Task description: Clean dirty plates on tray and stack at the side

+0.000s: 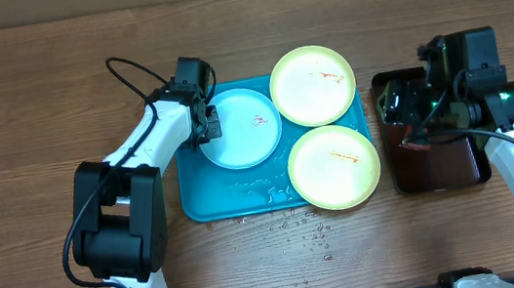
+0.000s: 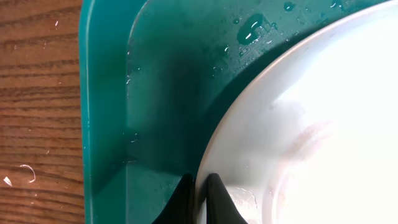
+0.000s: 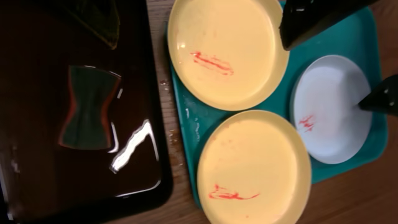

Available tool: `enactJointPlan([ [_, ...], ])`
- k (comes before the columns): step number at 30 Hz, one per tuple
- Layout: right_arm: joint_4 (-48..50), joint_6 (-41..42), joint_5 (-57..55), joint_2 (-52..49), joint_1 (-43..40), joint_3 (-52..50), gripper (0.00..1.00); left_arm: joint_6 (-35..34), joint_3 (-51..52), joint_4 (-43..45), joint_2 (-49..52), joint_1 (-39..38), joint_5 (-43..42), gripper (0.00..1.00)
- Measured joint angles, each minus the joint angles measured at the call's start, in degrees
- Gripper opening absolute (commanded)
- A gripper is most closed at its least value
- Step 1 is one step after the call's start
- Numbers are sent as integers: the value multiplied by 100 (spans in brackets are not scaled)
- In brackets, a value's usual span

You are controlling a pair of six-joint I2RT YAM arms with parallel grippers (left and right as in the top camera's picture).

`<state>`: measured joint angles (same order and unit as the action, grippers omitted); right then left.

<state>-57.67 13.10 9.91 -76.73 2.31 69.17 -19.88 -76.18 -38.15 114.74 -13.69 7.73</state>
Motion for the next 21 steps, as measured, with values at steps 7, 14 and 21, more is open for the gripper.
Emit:
enactJointPlan([
  [7, -420, 339, -446, -330, -175, 92, 81, 448, -4, -81, -20, 181, -293, 4],
  [14, -616, 437, -584, -1196, -785, 358, 69, 1292, -4, -90, -22, 511, -881, 4],
  [21, -195, 125, -590, -1530, -831, 361, 61, 1792, -2, -94, -22, 586, -1029, 4],
])
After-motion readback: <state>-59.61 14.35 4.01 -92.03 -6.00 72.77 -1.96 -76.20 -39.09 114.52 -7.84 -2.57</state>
